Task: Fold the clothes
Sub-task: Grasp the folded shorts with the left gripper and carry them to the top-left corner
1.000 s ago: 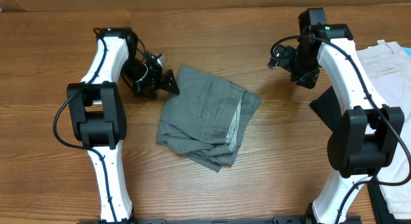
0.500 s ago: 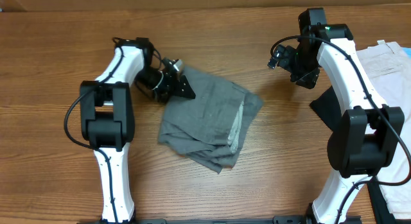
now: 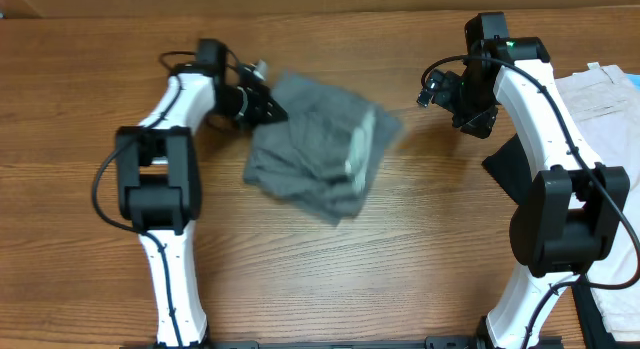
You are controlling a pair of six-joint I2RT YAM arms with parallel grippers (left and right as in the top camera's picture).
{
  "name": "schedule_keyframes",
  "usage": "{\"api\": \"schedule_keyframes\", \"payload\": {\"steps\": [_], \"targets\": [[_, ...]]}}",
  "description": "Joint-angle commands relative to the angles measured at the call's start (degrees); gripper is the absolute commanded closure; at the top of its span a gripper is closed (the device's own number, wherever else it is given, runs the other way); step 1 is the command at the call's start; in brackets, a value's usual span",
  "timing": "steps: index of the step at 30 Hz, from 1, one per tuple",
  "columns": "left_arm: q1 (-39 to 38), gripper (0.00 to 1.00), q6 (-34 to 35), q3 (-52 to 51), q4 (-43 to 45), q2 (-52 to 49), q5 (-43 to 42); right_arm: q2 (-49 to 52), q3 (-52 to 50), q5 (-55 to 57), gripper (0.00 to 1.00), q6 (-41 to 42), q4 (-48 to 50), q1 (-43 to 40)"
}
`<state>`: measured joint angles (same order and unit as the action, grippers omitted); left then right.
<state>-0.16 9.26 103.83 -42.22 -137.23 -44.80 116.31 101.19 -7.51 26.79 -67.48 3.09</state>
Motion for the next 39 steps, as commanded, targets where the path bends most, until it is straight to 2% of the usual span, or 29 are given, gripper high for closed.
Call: {"api": "schedule_keyframes", "payload": {"steps": [1, 5, 8, 10, 11, 15, 19, 22, 25, 27, 28, 33, 39], "targets": [[7.4, 0.88, 11.9, -0.2, 4.2, -0.7, 9.8, -0.6, 1.1, 0.0, 0.0, 0.0, 0.2, 0.2], [15.4, 0.82, 17.6, -0.2, 8.6, -0.7, 15.6, -0.6, 1.1, 0.0, 0.0, 0.0, 0.2, 0.2], [22.5, 0.75, 23.4, -0.2, 11.0, -0.7, 19.6, -0.6, 1.1, 0.0, 0.0, 0.0, 0.2, 0.2], [27.0, 0.63, 26.9, -0.2, 12.8, -0.7, 21.7, -0.6, 1.1, 0.0, 0.0, 0.0, 0.2, 0.2], [29.0, 0.62, 28.1, -0.2, 13.9, -0.7, 22.4, -0.6, 1.1, 0.0, 0.0, 0.0, 0.2, 0.2], [36.7, 0.64, 34.2, -0.2, 17.2, -0.7, 22.2, -0.6, 1.1, 0.0, 0.0, 0.0, 0.2, 0.2], [40.4, 0.64, 39.7, -0.2, 15.3, -0.7, 21.5, -0.6, 1.1, 0.0, 0.0, 0.0, 0.2, 0.2], [40.9, 0.61, 40.3, -0.2, 12.0, -0.7, 19.8, -0.6, 1.1, 0.0, 0.0, 0.0, 0.2, 0.2], [39.8, 0.49, 43.3, -0.2, 7.6, -0.7, 20.7, -0.6, 1.1, 0.0, 0.0, 0.0, 0.2, 0.2], [38.6, 0.04, 47.6, -0.2, 4.9, -0.7, 21.7, -0.6, 1.1, 0.0, 0.0, 0.0, 0.2, 0.2], [37.8, 0.02, 49.4, -0.2, 4.2, -0.7, 21.4, -0.6, 1.1, 0.0, 0.0, 0.0, 0.2, 0.2], [32.3, 0.04, 51.1, -0.2, 4.4, -0.7, 19.4, -0.6, 1.1, 0.0, 0.0, 0.0, 0.2, 0.2], [23.7, 0.0, 58.3, -0.2, 7.2, -0.7, 24.4, -0.6, 1.1, 0.0, 0.0, 0.0, 0.2, 0.2]]}}
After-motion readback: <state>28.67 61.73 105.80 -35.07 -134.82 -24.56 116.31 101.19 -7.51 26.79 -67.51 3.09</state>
